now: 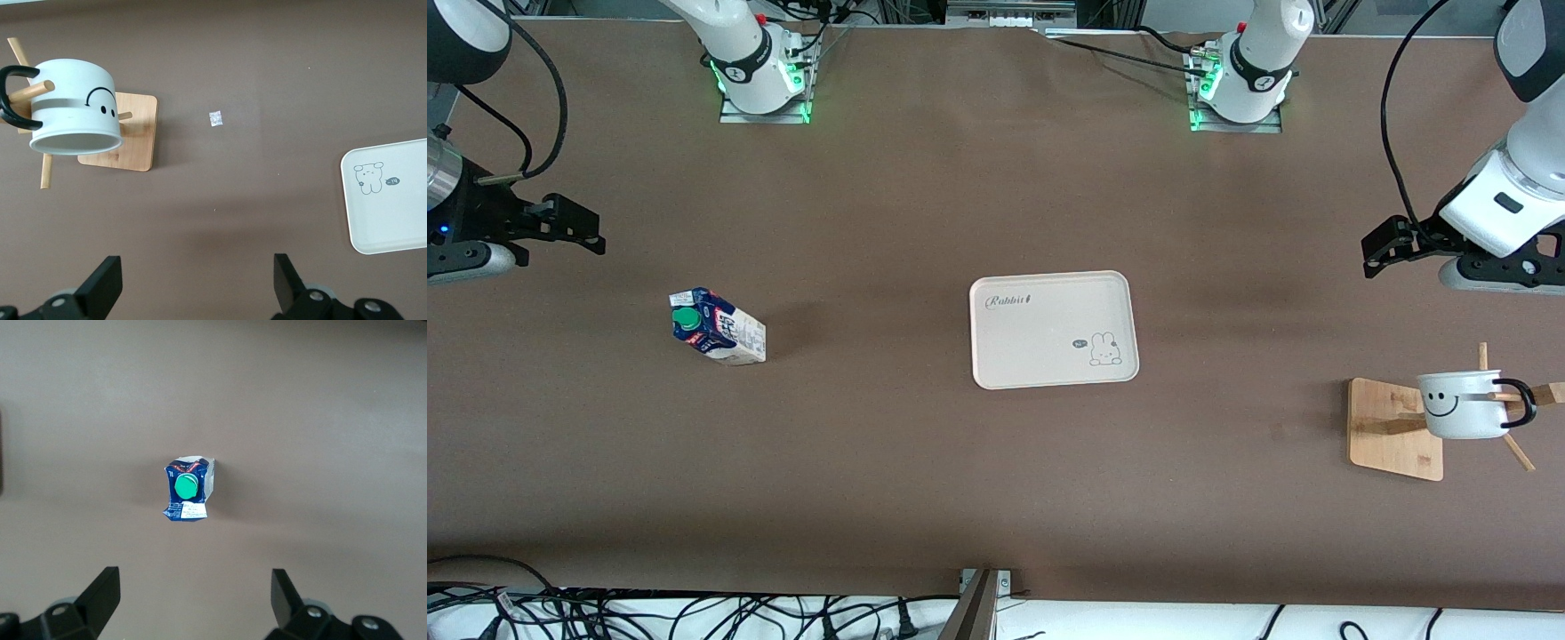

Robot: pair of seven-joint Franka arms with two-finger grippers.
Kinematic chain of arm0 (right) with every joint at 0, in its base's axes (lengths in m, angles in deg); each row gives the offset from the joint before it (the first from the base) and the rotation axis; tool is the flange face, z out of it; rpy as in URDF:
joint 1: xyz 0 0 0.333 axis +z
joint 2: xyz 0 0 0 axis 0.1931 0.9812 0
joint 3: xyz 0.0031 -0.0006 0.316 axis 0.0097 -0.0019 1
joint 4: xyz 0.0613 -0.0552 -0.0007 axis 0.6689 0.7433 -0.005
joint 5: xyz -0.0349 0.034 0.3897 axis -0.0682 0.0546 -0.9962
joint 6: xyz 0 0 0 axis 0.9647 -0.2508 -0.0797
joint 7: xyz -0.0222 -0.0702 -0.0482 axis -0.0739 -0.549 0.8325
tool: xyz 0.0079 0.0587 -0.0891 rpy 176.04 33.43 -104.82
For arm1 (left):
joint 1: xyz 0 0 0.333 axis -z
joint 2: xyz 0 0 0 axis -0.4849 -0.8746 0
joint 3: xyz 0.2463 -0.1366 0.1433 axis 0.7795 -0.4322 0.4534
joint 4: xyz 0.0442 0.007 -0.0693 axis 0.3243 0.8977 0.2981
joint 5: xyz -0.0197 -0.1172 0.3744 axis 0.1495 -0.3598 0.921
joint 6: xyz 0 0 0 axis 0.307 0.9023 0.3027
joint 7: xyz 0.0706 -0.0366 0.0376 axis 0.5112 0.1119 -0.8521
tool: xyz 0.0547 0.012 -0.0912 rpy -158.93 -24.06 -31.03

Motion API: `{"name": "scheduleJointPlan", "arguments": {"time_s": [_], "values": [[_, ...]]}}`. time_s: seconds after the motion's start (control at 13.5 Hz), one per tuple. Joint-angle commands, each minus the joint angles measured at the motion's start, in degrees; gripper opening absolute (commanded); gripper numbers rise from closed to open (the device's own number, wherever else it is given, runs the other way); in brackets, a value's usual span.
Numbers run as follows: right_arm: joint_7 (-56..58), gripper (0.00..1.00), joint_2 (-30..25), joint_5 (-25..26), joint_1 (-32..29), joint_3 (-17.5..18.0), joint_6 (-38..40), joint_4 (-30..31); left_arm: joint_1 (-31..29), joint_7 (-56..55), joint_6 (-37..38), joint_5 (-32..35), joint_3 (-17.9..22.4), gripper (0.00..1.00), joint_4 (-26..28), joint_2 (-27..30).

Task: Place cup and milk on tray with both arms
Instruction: 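Move the right gripper toward the milk carton, then close the right gripper around the blue milk carton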

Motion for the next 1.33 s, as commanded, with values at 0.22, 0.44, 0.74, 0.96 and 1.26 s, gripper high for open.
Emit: {"name": "scheduleJointPlan", "arguments": {"time_s": [0.22, 0.44, 0.74, 0.96, 1.26], "values": [[-0.8, 1.00, 0.7, -0.9, 0.1, 0.1, 0.8, -1.6, -0.1, -0.1, 1.3, -1.1, 0.1, 1.00, -2.3, -1.0], [-0.1, 1.00, 0.9, -1.1, 0.0, 0.1, 0.3, -1.6, -0.1, -0.1, 1.3, -1.1, 0.1, 1.00, -2.3, -1.0], [0.4, 1.00, 5.8, -0.8, 0.3, 0.3, 0.5, -2.8, -0.1, 0.0, 1.3, -1.1, 0.1, 1.00, -2.3, -1.0], [1.2, 1.00, 8.3, 0.0, 1.8, 0.4, 1.0, -2.2, -0.1, 0.0, 1.3, -1.1, 0.1, 1.00, -2.3, -1.1], [0.4, 1.00, 9.3, -1.1, 2.6, 0.6, -9.6, 5.6, -0.2, 0.1, 1.3, -1.1, 0.1, 1.00, -2.3, -1.0]]}}
